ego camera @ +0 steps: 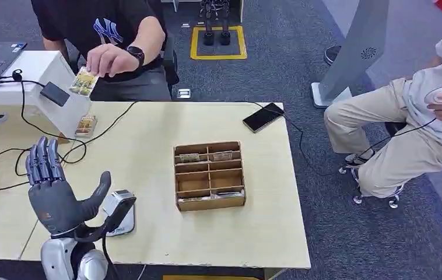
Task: Pass the card to the sensor for recognition and then transmit it.
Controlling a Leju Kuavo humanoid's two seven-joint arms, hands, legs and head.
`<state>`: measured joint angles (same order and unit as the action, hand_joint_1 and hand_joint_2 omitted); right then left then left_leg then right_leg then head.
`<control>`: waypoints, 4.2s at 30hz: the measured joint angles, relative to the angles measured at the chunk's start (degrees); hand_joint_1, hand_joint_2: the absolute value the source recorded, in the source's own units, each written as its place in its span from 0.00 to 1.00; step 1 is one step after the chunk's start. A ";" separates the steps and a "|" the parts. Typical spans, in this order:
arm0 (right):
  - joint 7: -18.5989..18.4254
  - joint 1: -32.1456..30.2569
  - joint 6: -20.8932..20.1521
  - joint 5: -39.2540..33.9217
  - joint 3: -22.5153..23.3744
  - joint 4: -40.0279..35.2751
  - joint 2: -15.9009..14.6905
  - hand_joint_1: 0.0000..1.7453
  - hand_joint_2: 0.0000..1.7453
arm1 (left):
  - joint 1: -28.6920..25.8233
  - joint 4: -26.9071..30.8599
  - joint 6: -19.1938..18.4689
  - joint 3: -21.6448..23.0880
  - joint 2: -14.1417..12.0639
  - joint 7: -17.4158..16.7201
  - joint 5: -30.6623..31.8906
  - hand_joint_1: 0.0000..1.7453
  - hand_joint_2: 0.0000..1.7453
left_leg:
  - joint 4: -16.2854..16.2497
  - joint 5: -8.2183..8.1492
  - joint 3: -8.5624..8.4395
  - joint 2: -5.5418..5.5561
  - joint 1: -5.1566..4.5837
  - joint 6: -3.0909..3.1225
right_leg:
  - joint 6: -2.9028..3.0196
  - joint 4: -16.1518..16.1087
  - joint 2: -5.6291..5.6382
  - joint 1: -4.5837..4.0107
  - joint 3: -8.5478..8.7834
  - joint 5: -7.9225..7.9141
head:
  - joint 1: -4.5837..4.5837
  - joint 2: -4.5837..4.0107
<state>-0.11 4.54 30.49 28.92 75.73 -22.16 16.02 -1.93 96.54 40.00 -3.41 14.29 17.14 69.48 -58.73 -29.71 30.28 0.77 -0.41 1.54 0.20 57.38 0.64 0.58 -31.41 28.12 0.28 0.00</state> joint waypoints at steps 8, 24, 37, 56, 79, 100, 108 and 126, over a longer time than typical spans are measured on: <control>0.79 0.00 -0.52 2.90 -1.70 1.27 -0.68 0.00 1.00 | 0.94 -0.52 0.00 -1.46 -0.02 4.67 9.83 0.00 1.00 | 0.00 0.00 -0.02 -0.04 0.00 0.00 | 0.00 0.00 0.04 0.00 -0.03 0.00 | 0.00 0.00; 1.11 0.15 -0.94 4.72 -4.09 3.72 -2.80 0.00 1.00 | 15.40 -7.89 0.00 -6.38 0.83 2.99 14.40 0.00 1.00 | 0.00 0.03 -0.02 -0.03 0.00 0.00 | 0.05 0.01 0.02 0.00 -0.01 -0.06 | 0.00 0.00; 1.25 0.17 -0.96 5.07 -4.41 4.26 -3.28 0.00 1.00 | 16.41 -10.27 0.00 -6.38 1.05 0.78 14.51 1.00 1.00 | -0.01 0.03 -0.02 -0.06 0.00 0.00 | 0.05 0.01 0.04 -0.01 -0.05 -0.06 | 0.00 0.00; 1.57 0.14 -0.85 4.92 -4.79 4.50 -3.39 0.00 1.00 | 16.28 -9.20 0.02 -6.38 1.25 9.24 12.30 1.00 1.00 | 0.00 0.03 0.01 -0.04 0.00 0.00 | 0.04 0.01 0.02 0.00 -0.02 -0.07 | 0.00 0.00; 2.01 0.04 -1.01 6.29 -1.77 4.63 -3.39 0.00 1.00 | 6.46 -13.34 0.02 -6.45 -2.71 -13.23 15.30 1.00 1.00 | 0.00 0.01 0.04 -0.09 0.00 -0.01 | 0.06 0.01 0.08 -0.01 -0.08 -0.05 | -0.04 0.00; 1.95 -0.26 -1.20 4.92 -2.03 4.42 -3.39 0.00 1.00 | 5.32 -27.19 0.02 6.76 -9.64 -29.03 15.28 1.00 1.00 | 0.01 0.01 0.06 -0.09 0.00 -0.01 | 0.06 0.01 0.08 -0.01 -0.09 -0.05 | -0.02 0.00; 2.12 -0.26 -1.25 5.09 -2.03 4.41 -3.39 0.00 1.00 | 4.82 -29.75 0.04 8.70 -10.67 -27.41 15.21 1.00 1.00 | 0.01 0.01 0.07 -0.09 0.00 -0.01 | 0.06 0.01 0.08 -0.01 -0.09 -0.05 | -0.02 0.00; 2.12 -0.27 -1.79 5.27 -2.03 4.41 -3.39 0.00 1.00 | 4.76 -33.51 0.07 9.25 -11.21 -22.27 15.21 1.00 1.00 | 0.01 0.01 0.06 -0.09 0.01 -0.01 | 0.06 0.01 0.07 -0.01 -0.09 -0.05 | -0.02 0.00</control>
<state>2.01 4.26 28.70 34.18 73.70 -17.75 12.63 2.83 63.03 40.06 5.84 3.08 -5.14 84.70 -58.73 -29.70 30.35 0.68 -0.40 1.52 0.26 57.39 0.72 0.57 -31.50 28.07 0.26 0.00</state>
